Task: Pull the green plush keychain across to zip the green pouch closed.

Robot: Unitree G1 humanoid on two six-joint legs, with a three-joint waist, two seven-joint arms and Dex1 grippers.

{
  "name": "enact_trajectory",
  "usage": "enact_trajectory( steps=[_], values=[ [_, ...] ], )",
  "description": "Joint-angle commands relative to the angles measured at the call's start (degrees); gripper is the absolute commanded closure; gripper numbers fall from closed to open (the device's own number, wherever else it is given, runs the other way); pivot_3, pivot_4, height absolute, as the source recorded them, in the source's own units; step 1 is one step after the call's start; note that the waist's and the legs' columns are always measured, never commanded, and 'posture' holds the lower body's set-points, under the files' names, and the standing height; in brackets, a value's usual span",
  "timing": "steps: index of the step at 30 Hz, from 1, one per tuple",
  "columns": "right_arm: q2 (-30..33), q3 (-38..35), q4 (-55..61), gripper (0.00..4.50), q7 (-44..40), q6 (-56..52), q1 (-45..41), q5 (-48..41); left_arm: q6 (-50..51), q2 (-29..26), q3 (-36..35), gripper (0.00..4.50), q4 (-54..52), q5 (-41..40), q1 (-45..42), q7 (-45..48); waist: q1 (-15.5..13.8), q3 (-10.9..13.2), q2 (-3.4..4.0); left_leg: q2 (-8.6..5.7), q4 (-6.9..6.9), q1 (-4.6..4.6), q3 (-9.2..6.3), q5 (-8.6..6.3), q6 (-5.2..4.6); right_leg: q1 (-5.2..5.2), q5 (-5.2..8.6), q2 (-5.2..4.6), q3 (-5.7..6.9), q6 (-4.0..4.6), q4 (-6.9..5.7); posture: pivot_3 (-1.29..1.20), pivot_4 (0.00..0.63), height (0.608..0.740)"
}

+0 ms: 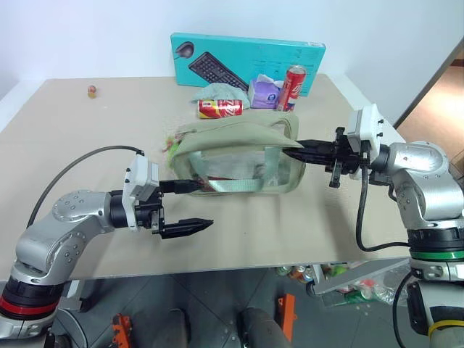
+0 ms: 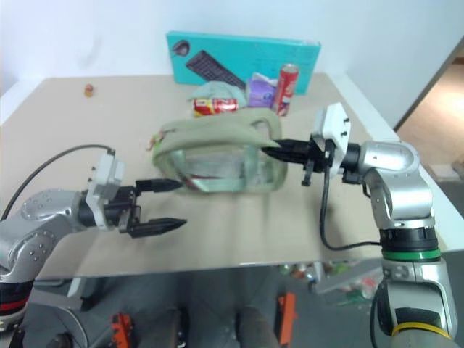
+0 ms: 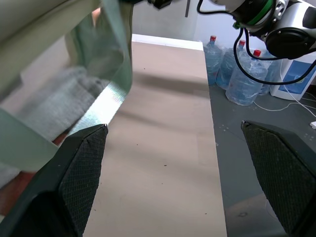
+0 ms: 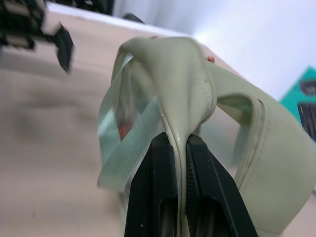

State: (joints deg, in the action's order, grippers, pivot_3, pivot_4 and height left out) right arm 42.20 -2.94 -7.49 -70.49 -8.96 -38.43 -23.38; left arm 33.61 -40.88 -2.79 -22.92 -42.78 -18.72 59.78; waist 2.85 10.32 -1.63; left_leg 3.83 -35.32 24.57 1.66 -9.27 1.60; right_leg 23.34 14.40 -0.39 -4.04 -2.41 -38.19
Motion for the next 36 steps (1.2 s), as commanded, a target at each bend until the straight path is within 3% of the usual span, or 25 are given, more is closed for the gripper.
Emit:
enact_trajectory(
  steps=[1,15,19,27,36],
  values=[
    [-0.3,0.6,-4.7,4.47,-1.8,6.2,-0.4,2.6,-0.4,0.0,-0.7,0.00,-1.4,-0.2,-1.1,-0.6,0.0,0.0,0.00,0.00,0.00,0.00,0.00,0.00,0.00,0.00,-0.01,0.01,0.00,-0.01,0.00,0.00,0.150,0.740],
    [-0.7,3.3,-21.5,4.47,-6.8,24.9,-7.7,9.4,0.5,1.1,-1.9,0.00,0.4,-0.7,-2.8,-4.0,-0.1,0.0,0.00,-0.01,-0.03,-0.02,0.00,0.01,0.01,-0.04,-0.06,0.01,-0.03,-0.07,0.00,0.00,0.150,0.740],
    [-2.3,3.9,-20.5,4.47,-8.7,26.5,-9.8,8.4,0.5,1.3,-1.6,0.00,0.0,-0.7,-2.6,-4.3,-0.1,0.0,0.00,-0.01,-0.02,-0.01,0.02,0.01,0.01,-0.03,-0.05,0.00,-0.05,-0.08,0.00,0.00,0.150,0.740],
    [-6.7,2.1,-2.2,4.47,-3.1,10.5,-12.0,-0.4,1.7,0.6,-2.2,0.00,-1.0,-1.8,-1.4,-4.3,0.4,0.0,0.02,0.15,0.06,-0.07,-0.06,0.00,0.02,0.07,0.00,0.24,-0.04,0.15,-0.20,0.00,0.150,0.740],
    [-3.7,1.0,-5.9,4.47,-3.8,10.8,-7.9,2.3,1.4,0.7,-1.3,0.00,-1.0,-1.5,-1.8,-3.8,-0.8,0.0,0.01,0.02,-0.02,0.08,0.02,0.00,0.03,0.05,0.06,-0.02,0.01,-0.02,-0.09,0.00,0.150,0.740]
  ],
)
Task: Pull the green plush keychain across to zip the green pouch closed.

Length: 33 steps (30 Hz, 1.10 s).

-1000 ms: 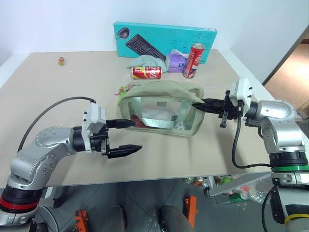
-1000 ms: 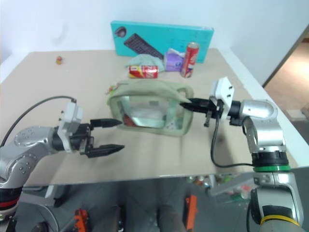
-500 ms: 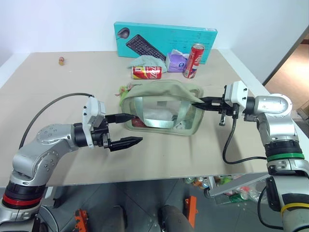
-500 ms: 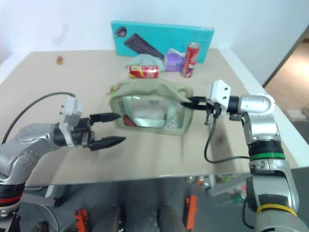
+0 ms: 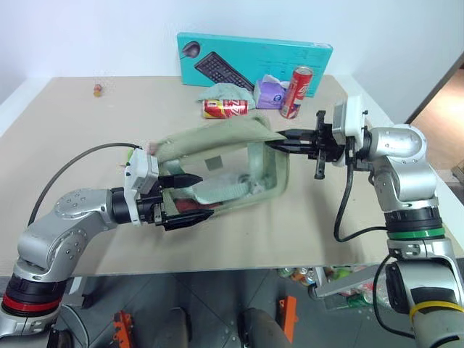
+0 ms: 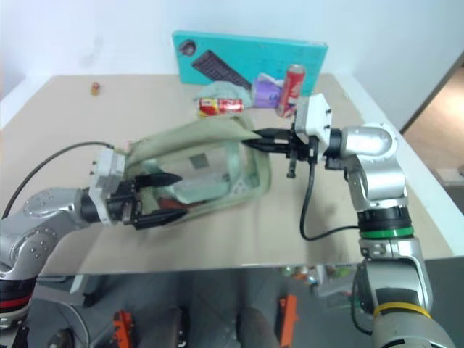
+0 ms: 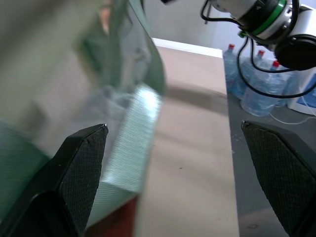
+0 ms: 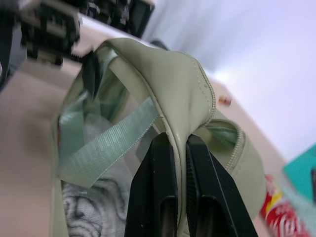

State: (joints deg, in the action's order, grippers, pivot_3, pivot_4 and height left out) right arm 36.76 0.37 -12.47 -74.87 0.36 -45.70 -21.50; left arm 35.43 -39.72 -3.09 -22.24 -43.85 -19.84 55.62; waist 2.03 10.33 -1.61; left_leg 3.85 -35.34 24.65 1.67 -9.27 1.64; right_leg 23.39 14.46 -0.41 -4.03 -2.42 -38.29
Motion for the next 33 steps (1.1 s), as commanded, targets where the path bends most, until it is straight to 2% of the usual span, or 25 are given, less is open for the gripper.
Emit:
enact_trajectory(
  steps=[1,7,11,20,29,33],
  values=[
    [2.0,-2.5,-1.6,4.47,0.6,1.9,-0.5,0.6,-0.4,-0.4,-0.9,0.00,-1.6,-0.4,-0.7,0.3,0.0,0.0,0.00,0.00,0.00,0.01,0.02,-0.01,0.01,0.01,-0.01,0.00,-0.03,-0.01,0.01,0.00,0.150,0.740],
    [3.2,-4.7,-3.4,4.47,2.9,2.9,-2.6,0.5,-0.3,-0.6,-1.0,0.00,-1.5,-0.4,-0.4,0.8,0.1,0.0,0.02,0.01,0.04,0.00,-0.04,-0.02,0.02,0.04,0.02,0.05,0.03,0.04,0.00,0.00,0.150,0.740],
    [3.4,-6.5,-2.5,4.47,6.0,-0.4,-5.0,-1.4,-0.2,-0.7,-0.9,0.00,-1.4,-0.4,-0.5,1.1,0.2,0.0,0.02,0.01,0.03,0.01,-0.01,-0.02,0.02,0.04,0.01,0.04,-0.01,0.01,0.01,0.00,0.150,0.740],
    [3.2,-6.9,2.4,4.47,7.5,-0.6,2.7,-0.8,-0.4,-0.6,-0.5,0.00,-0.5,0.1,-1.4,1.7,0.2,0.0,0.03,-0.01,0.03,0.05,-0.03,-0.05,0.03,0.04,0.03,0.02,0.01,0.03,0.01,0.00,0.150,0.740],
    [2.6,-7.1,8.5,4.47,9.4,-5.7,-1.1,-3.4,-0.8,-0.3,-0.2,0.00,0.0,0.6,-1.5,2.4,0.6,0.0,0.04,0.01,0.03,0.02,-0.05,-0.04,0.03,0.05,0.03,0.07,0.00,0.01,0.00,0.00,0.150,0.740],
    [2.8,-6.8,8.4,4.47,9.1,-5.8,-0.1,-3.0,-0.8,-0.2,-0.3,0.00,0.1,0.8,-1.5,2.6,0.6,0.0,0.03,0.01,0.02,0.04,-0.05,-0.05,0.03,0.03,0.05,0.05,0.02,0.00,0.01,0.00,0.150,0.740]
  ],
)
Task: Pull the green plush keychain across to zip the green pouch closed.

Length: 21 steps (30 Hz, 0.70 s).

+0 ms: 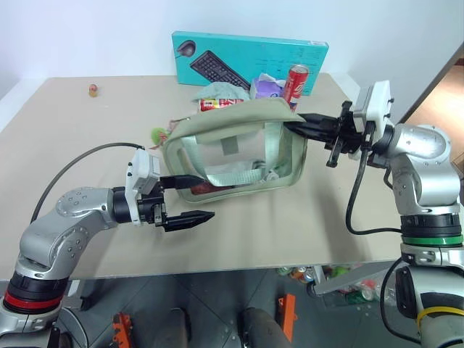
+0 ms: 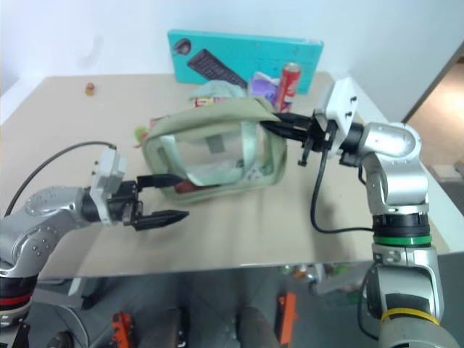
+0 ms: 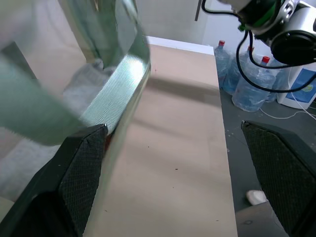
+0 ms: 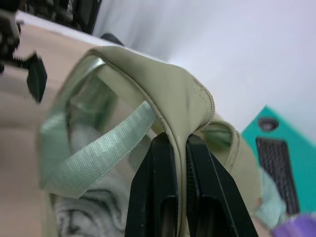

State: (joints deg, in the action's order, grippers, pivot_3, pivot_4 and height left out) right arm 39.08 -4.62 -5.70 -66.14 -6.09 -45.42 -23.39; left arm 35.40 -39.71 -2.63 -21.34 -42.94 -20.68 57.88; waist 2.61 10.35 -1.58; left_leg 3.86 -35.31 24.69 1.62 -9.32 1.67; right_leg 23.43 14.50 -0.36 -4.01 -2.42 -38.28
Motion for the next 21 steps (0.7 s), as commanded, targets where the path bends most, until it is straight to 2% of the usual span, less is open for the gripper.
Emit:
enact_trajectory(
  steps=[1,17,21],
  values=[
    [0.5,-1.7,1.4,4.47,0.3,1.2,0.3,-0.7,-0.8,-0.2,-0.8,0.00,-0.8,-0.1,-0.6,0.4,0.0,0.0,0.00,0.00,0.00,0.00,0.00,0.00,0.00,-0.01,0.00,0.00,0.01,0.00,0.00,0.00,0.150,0.740],
    [0.4,-1.4,0.5,4.47,0.2,2.3,4.6,0.0,-0.8,0.1,-1.2,0.00,0.1,-0.1,-1.3,0.3,0.0,0.0,0.00,-0.01,0.00,0.02,0.02,0.00,0.00,0.01,0.00,-0.02,-0.02,-0.01,0.00,0.00,0.150,0.740],
    [0.4,-0.8,-1.2,4.47,-0.7,3.1,5.9,0.7,-1.6,2.0,-2.8,0.00,1.0,-1.3,-2.0,-1.0,0.0,0.0,0.00,0.00,-0.01,-0.01,-0.01,0.00,0.00,-0.01,0.00,0.00,0.01,-0.01,0.00,0.00,0.150,0.740]
  ],
)
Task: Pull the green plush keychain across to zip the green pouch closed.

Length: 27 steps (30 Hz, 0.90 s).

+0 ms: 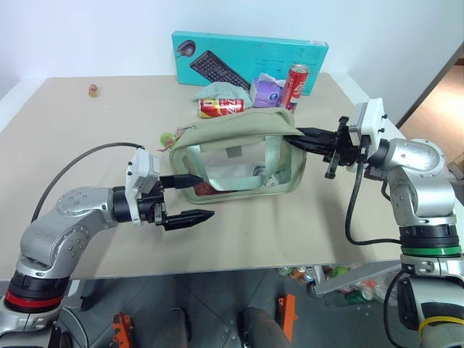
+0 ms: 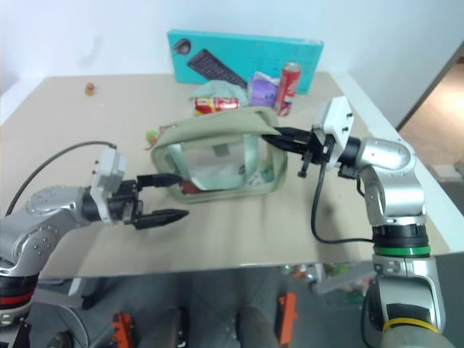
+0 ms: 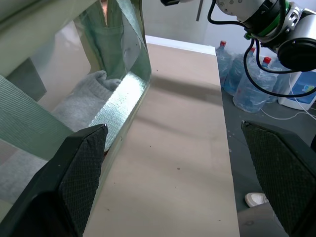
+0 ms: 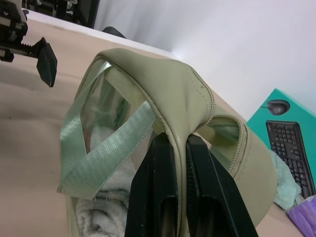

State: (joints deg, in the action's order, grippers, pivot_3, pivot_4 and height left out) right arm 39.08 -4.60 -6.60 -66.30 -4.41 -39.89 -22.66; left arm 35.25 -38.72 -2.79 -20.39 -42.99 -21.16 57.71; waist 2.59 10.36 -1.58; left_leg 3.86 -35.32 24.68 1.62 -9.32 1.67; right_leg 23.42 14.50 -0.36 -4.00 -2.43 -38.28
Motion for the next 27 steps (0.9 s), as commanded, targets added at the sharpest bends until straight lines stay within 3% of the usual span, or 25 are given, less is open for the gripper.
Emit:
enact_trajectory(
  steps=[1,6,19,27],
  values=[
    [0.5,-0.6,-0.6,4.47,-0.9,1.7,0.7,0.1,-2.9,2.0,-3.1,0.00,0.2,-0.9,-1.7,-1.2,0.0,0.0,0.00,0.00,-0.01,0.00,-0.01,0.00,0.00,-0.02,0.00,0.00,0.01,0.00,0.00,0.00,0.150,0.740],
    [0.8,-0.7,-1.3,4.47,-1.9,1.8,2.0,0.1,-6.4,4.5,-4.0,0.00,0.9,1.2,-2.1,-3.9,0.1,0.0,0.00,0.00,-0.03,-0.01,0.02,0.00,0.00,-0.01,-0.03,0.01,-0.04,-0.01,0.00,0.00,0.150,0.740],
    [3.8,0.5,-2.6,4.47,-6.6,2.6,6.2,1.1,-6.8,4.5,-4.0,0.00,-0.6,1.3,-1.4,-5.0,0.1,0.0,0.00,0.00,-0.03,-0.05,0.02,0.00,0.00,-0.06,-0.02,0.03,-0.06,-0.02,0.00,0.00,0.150,0.740],
    [4.6,0.4,-0.9,4.47,-7.7,2.3,8.0,0.7,-0.4,4.4,-11.2,0.00,-1.0,-7.7,-4.4,-13.5,0.1,0.0,-0.01,0.01,-0.06,-0.06,-0.01,0.00,0.00,-0.07,-0.04,0.03,-0.04,-0.03,-0.01,0.00,0.150,0.740]
  ],
)
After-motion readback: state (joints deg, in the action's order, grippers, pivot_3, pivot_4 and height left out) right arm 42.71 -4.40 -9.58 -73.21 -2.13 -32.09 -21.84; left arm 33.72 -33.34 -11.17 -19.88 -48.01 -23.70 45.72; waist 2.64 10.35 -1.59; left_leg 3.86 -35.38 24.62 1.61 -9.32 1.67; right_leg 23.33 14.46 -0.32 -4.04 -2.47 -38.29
